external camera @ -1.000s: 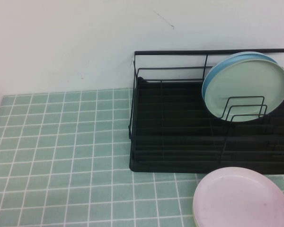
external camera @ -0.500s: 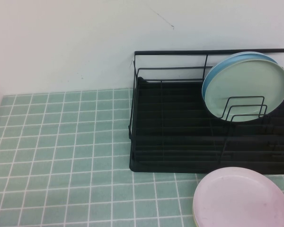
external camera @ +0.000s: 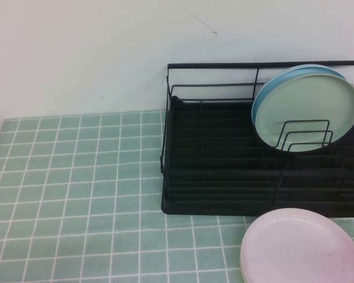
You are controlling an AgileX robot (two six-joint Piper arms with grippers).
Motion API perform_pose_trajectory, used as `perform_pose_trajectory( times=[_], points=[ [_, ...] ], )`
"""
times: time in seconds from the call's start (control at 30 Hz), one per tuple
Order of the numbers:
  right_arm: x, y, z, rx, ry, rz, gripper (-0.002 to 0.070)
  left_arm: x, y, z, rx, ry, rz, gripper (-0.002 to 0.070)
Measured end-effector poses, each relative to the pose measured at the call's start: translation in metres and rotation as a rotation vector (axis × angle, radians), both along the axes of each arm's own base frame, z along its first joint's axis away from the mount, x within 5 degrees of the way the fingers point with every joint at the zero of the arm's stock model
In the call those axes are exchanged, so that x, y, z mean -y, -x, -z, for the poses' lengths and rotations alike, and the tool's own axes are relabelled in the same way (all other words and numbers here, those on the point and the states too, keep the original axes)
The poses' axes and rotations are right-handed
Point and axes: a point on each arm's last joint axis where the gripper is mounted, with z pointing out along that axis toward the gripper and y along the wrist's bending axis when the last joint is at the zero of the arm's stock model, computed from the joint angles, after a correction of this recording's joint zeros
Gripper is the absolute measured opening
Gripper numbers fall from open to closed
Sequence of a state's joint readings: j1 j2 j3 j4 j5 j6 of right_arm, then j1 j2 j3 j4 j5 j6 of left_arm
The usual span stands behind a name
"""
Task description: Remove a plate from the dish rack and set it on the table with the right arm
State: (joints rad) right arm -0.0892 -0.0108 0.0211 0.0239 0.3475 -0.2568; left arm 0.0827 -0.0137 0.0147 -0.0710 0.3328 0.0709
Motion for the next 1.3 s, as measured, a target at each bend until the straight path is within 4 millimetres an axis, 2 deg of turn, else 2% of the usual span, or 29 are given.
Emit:
perform_pose_trajectory(
  times=[0.33, 0.43, 0.5, 0.63, 0.7, 0.8, 1.07, 1.2, 1.3],
  points=[
    [0.0, 0.0, 0.0, 0.005, 0.005, 0.001, -0.0001, 0.0, 0.0, 0.0, 0.0, 0.002, -0.001, -0.0003],
    [-0.001, -0.002, -0.002, 0.048, -0.048, -0.001, -0.0001, 0.0, 0.0, 0.0, 0.0, 0.002, -0.001, -0.0003],
    [-0.004, -0.003, -0.006, 0.099, -0.145, 0.001, -0.0001, 0.0, 0.0, 0.0, 0.0, 0.002, -0.001, -0.0003],
    [-0.007, -0.005, -0.019, 0.244, -0.535, 0.035, -0.0001, 0.0, 0.0, 0.0, 0.0, 0.002, -0.001, -0.0003],
    [-0.007, -0.005, -0.024, 0.298, -0.671, 0.055, -0.0001, 0.0, 0.0, 0.0, 0.0, 0.002, -0.001, -0.0003],
    [-0.005, -0.005, -0.028, 0.346, -0.788, 0.08, -0.0001, 0.0, 0.0, 0.0, 0.0, 0.002, -0.001, -0.0003],
    [-0.005, -0.005, -0.028, 0.351, -0.802, 0.08, -0.0001, 0.0, 0.0, 0.0, 0.0, 0.002, -0.001, -0.0003],
    [-0.012, -0.005, -0.022, 0.256, -0.805, 0.03, -0.0001, 0.0, 0.0, 0.0, 0.0, 0.002, -0.001, -0.0003],
    [-0.02, -0.003, -0.031, 0.192, -0.761, -0.044, -0.0001, 0.0, 0.0, 0.0, 0.0, 0.002, -0.001, -0.0003]
  ],
)
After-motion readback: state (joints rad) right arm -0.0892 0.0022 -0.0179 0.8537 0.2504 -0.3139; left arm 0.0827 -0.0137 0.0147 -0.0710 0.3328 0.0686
